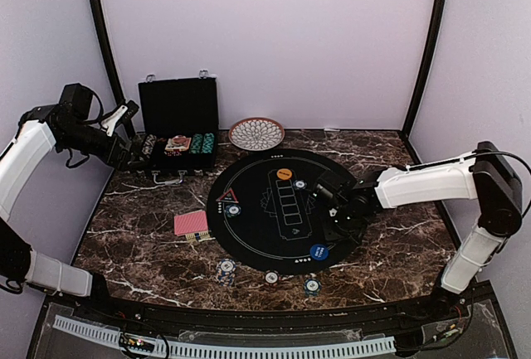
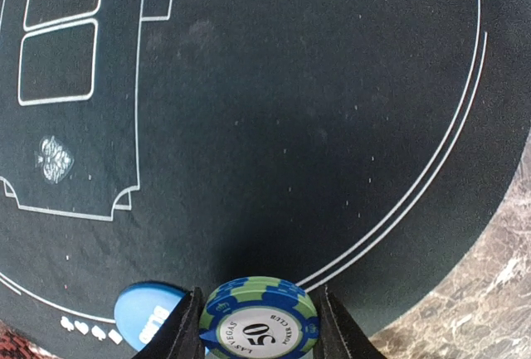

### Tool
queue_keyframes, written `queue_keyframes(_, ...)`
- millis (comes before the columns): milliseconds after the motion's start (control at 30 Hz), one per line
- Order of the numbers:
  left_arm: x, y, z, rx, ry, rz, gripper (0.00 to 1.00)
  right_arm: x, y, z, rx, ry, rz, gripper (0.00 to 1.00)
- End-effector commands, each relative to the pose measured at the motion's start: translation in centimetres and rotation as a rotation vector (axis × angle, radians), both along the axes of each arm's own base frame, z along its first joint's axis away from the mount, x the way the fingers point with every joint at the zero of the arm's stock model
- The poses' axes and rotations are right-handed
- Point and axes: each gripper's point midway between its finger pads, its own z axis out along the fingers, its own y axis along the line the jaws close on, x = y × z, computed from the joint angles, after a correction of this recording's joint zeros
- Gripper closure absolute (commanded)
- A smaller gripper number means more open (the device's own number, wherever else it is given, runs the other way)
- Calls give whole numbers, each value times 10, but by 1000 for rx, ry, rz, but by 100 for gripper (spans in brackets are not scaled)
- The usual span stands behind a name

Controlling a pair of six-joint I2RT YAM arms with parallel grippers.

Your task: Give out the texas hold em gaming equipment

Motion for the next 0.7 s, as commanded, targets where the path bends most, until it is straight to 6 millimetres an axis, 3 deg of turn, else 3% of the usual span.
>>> queue_keyframes(0, -11, -6, 1, -16, 5, -34, 1, 6, 3, -8, 11, -1, 2, 86)
queue_keyframes(233, -14, -5, 1, -9, 7, -35, 1, 3, 2, -20, 3, 22, 3, 81)
queue_keyframes(400, -14, -5, 0, -9, 7, -38, 1, 5, -2, -17, -16, 11, 0, 61)
queue_keyframes(533, -13, -6, 2, -10, 3, -39, 1, 11, -1, -4, -30, -13, 5, 42)
queue_keyframes(667, -13, -5, 3, -8, 2, -39, 1, 22, 0, 23, -43, -68, 7, 35)
